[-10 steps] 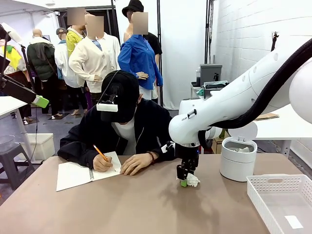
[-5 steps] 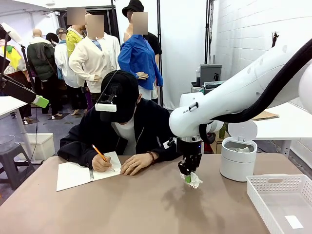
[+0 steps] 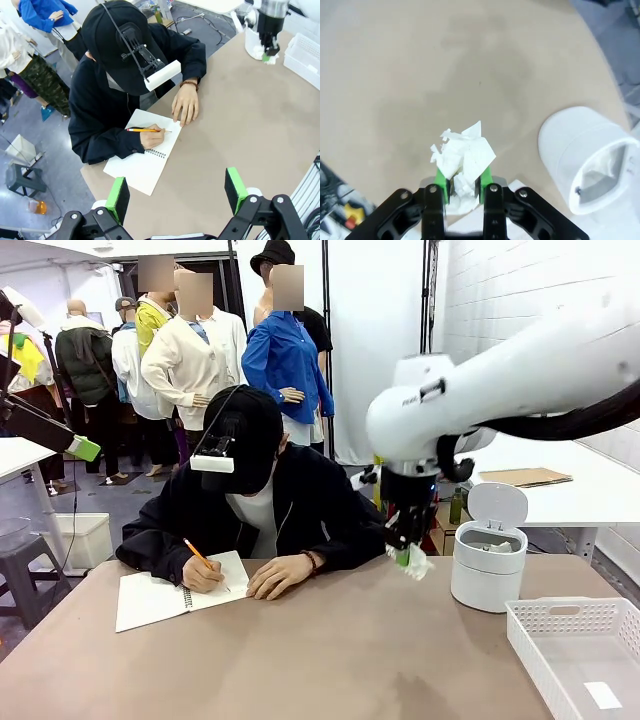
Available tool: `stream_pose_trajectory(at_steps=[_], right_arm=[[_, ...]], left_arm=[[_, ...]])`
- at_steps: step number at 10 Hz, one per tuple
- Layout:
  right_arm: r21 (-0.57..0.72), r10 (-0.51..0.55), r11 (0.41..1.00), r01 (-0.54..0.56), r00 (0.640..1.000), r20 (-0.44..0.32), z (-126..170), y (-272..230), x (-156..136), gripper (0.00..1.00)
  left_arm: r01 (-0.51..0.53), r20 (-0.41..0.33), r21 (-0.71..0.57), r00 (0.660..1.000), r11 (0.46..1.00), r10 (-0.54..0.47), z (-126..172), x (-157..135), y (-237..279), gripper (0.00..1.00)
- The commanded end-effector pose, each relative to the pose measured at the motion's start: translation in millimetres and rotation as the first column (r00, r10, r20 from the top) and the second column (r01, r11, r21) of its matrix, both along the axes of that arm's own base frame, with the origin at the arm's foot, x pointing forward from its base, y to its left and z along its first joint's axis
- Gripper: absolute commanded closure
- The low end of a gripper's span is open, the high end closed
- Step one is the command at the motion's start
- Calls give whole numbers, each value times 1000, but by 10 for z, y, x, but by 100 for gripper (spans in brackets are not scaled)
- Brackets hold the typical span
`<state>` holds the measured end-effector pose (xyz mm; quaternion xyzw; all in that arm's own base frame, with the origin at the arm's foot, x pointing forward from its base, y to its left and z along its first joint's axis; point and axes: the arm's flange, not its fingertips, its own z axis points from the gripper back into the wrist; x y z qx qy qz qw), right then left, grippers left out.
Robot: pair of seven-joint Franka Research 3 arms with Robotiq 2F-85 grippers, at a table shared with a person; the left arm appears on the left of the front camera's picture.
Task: Sort the paper based on its condition.
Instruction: If a person hands you a paper, place it in the Organizing basket , and if it's crumpled, put it in the Trash can.
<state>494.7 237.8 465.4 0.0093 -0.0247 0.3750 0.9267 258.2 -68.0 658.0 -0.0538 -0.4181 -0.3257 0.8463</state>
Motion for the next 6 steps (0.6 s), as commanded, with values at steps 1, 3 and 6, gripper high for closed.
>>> stream_pose_trajectory(at_steps=[1, 3, 6], right_arm=[[16, -34, 999, 33, 994, 99, 205, -191, -163, 72], [-47, 14, 999, -4, 979, 203, 435, -412, -158, 72], [-168, -9, 984, 65, 950, 311, 424, -727, -34, 72]], left_arm=[[-2, 1, -1, 1000, 1000, 2, 4, 2, 6, 0], [-2, 1, -1, 1000, 1000, 2, 4, 2, 6, 0], [-2, 1, -1, 1000, 1000, 2, 4, 2, 6, 0]])
